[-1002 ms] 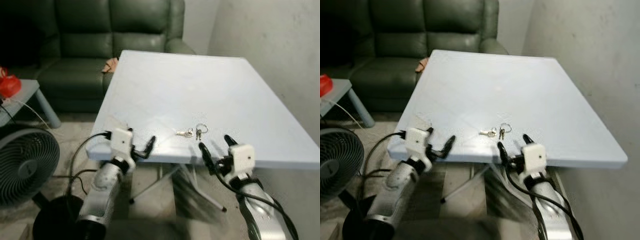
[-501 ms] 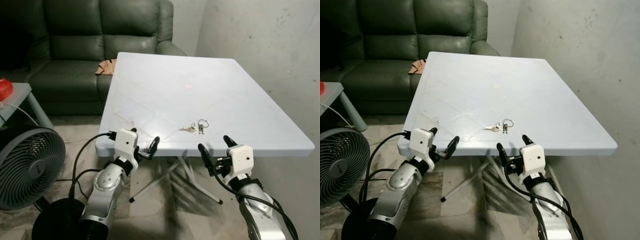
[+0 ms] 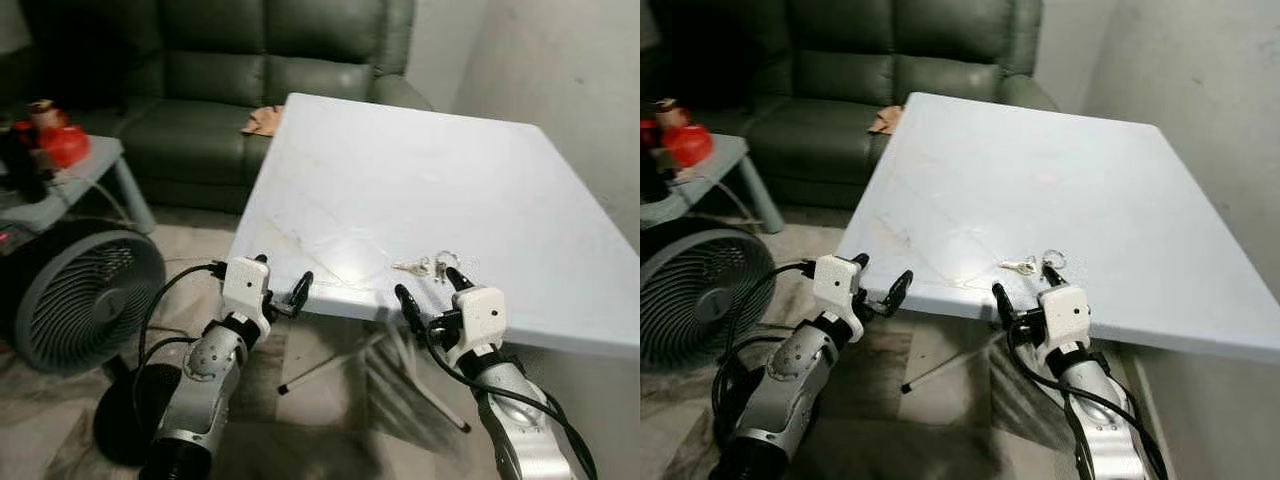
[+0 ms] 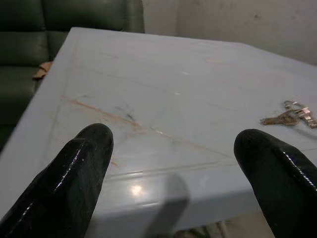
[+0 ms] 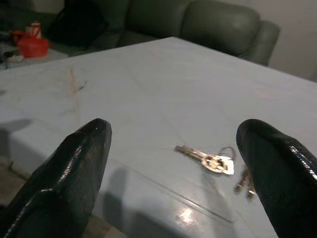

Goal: Hang keys on a hook

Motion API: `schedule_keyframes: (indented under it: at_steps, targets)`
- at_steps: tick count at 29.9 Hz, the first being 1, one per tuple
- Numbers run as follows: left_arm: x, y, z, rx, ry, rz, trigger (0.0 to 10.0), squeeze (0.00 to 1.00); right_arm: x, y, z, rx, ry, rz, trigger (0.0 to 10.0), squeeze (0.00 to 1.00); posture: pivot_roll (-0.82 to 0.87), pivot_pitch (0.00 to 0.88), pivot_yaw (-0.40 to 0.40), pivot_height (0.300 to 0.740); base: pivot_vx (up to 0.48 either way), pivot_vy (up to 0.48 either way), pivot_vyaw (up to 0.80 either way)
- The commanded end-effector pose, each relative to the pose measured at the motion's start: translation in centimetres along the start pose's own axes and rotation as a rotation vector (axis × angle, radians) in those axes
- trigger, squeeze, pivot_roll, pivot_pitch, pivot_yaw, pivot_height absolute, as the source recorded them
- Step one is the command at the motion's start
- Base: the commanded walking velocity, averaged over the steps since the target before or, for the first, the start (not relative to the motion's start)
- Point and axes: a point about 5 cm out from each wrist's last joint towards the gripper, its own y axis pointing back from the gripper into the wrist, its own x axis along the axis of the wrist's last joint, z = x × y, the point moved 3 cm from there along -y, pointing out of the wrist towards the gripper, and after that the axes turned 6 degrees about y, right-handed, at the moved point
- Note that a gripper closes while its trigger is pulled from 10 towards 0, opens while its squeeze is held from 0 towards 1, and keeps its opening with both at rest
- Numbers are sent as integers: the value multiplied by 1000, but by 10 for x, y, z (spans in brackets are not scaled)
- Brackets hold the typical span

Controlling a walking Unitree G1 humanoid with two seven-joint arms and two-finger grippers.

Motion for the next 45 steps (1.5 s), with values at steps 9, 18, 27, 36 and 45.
schedule_keyframes:
  at_steps: [9, 18, 27, 36, 45]
  targets:
    - [2, -3, -2, -17, -7, -15, 10000, 0, 3, -3, 3, -8, -16, 16, 10000, 0, -76, 0, -52, 740, 27, 0, 0]
    - [5, -3, -4, -11, -2, -8, 10000, 0, 3, -4, 0, 5, -22, 19, 10000, 0, -70, 0, -54, 740, 291, 0, 0]
    - [8, -2, -4, 8, -52, 20, 10000, 0, 3, -3, 0, 11, -23, 20, 10000, 0, -66, 0, -56, 740, 151, 0, 0]
    - [9, 0, 6, -47, -78, 40, 10000, 0, -1, 0, 0, 29, -12, 0, 10000, 0, -75, 11, -57, 740, 0, 0, 0]
    - [8, 3, 21, -129, -107, 46, 10000, 0, -4, -5, -1, 60, 45, -52, 10000, 0, -74, 20, -62, 740, 0, 0, 0]
